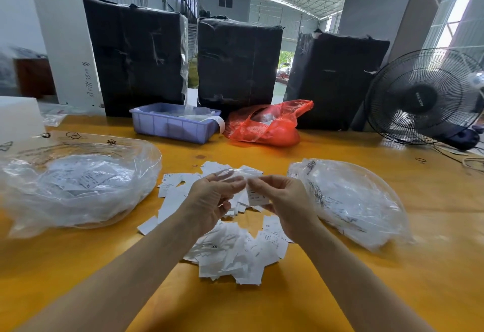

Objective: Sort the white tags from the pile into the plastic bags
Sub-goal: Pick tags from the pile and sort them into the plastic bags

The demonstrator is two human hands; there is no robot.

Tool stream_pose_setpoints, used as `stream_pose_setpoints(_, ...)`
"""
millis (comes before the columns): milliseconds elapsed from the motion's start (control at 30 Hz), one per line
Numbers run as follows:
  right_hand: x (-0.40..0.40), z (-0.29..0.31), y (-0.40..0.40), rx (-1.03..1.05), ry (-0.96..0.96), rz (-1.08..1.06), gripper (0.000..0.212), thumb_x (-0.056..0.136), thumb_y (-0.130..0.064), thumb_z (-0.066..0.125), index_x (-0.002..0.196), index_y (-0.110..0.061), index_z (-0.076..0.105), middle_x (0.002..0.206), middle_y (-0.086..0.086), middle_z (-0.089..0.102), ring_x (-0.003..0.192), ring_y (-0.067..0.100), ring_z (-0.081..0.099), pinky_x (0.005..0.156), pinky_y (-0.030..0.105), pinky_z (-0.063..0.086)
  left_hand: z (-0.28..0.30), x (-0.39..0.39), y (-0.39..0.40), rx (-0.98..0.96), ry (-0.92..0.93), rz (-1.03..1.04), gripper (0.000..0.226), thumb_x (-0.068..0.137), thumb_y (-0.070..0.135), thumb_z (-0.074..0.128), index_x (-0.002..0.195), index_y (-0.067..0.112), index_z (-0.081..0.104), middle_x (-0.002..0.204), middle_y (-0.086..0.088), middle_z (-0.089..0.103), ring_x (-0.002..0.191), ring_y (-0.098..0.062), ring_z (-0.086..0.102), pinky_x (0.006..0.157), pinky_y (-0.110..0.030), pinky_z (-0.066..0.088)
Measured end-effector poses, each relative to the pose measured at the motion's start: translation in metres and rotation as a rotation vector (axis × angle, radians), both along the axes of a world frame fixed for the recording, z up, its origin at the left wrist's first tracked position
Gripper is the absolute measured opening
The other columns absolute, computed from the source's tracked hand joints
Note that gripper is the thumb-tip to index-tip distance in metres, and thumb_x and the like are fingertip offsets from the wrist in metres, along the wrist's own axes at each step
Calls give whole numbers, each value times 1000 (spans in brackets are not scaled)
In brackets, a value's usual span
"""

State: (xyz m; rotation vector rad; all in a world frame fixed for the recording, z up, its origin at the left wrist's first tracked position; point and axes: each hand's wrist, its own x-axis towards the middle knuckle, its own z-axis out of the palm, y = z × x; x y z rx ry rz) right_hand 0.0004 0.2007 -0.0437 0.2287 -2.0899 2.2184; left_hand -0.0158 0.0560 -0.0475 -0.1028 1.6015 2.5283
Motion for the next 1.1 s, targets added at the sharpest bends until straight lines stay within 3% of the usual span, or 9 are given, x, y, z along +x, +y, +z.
stream_pose_setpoints(100, -3, 1, 9, 246, 171, -108, 9, 82, -13, 71, 74, -11, 71, 64, 0, 66, 56, 6, 58, 53, 16, 46, 3, 2, -5, -146, 49, -122, 35, 71, -7, 71, 97, 16, 63, 71, 4, 71, 68, -12, 57, 58, -25, 36)
stream_pose_setpoints(200, -3, 3, 16, 553, 333, -106, 8, 81, -16, 73, 75, -10, 73, 65, -3, 66, 54, -2, 54, 53, 16, 44, 5, 5, -9, -389, 115, -234, 45, 55, 23, 86, 96, 18, 67, 78, 5, 70, 74, -12, 58, 64, -26, 40)
stream_pose_setpoints(267, -3, 4, 16, 631, 357, -74, 8, 80, -17, 74, 80, -8, 75, 69, -4, 68, 59, -2, 56, 56, 14, 46, 1, 5, -9, -467, 159, -204, 43, 53, 37, 81, 89, 16, 71, 74, 5, 69, 68, -8, 57, 62, -23, 42)
stream_pose_setpoints(333, -4, 3, 16, 558, 314, -41, 9, 84, -14, 70, 82, -7, 75, 68, -5, 68, 61, -1, 59, 57, 15, 47, -2, 5, -8, -439, 179, -183, 30, 54, 32, 79, 77, 14, 72, 62, 4, 63, 54, -6, 51, 51, -17, 41)
stream_pose_setpoints(467, -9, 7, 24, 95, 1, -58, 14, 87, -3, 62, 98, -7, 70, 85, 13, 69, 81, 24, 64, 74, 34, 55, -5, 0, -9, -327, 117, -131, 22, 55, 21, 79, 72, 12, 69, 55, 4, 58, 44, -6, 46, 43, -14, 38)
stream_pose_setpoints(633, -11, 7, 28, -309, -182, -54, 41, 79, 18, 59, 111, -6, 55, 88, 18, 58, 74, 26, 64, 56, 24, 56, -6, -1, -11, -325, 99, -92, 18, 60, 15, 80, 73, 11, 68, 71, -2, 73, 61, -11, 63, 54, -17, 45)
stream_pose_setpoints(733, -13, 5, 28, -306, -179, -65, 27, 81, 14, 59, 105, 2, 58, 90, 19, 64, 73, 26, 69, 58, 26, 58, -7, -2, -10, -299, 98, -54, 28, 48, 14, 81, 72, 9, 66, 70, -6, 72, 61, -14, 67, 57, -21, 43)
stream_pose_setpoints(867, -12, 2, 25, -90, -62, -109, 8, 88, -4, 62, 94, -3, 66, 82, 12, 70, 70, 17, 68, 66, 27, 58, -11, -6, -7, -305, 99, -6, 27, 58, 0, 82, 75, 9, 63, 70, -7, 68, 62, -17, 67, 59, -22, 46)
stream_pose_setpoints(1100, -7, 3, 16, 186, 144, -152, 10, 85, -11, 68, 83, -20, 69, 80, 5, 73, 69, 11, 65, 61, 14, 50, -15, -8, -5, -314, 109, 14, 28, 61, -2, 82, 78, 8, 63, 79, -9, 69, 72, -20, 65, 67, -27, 47)
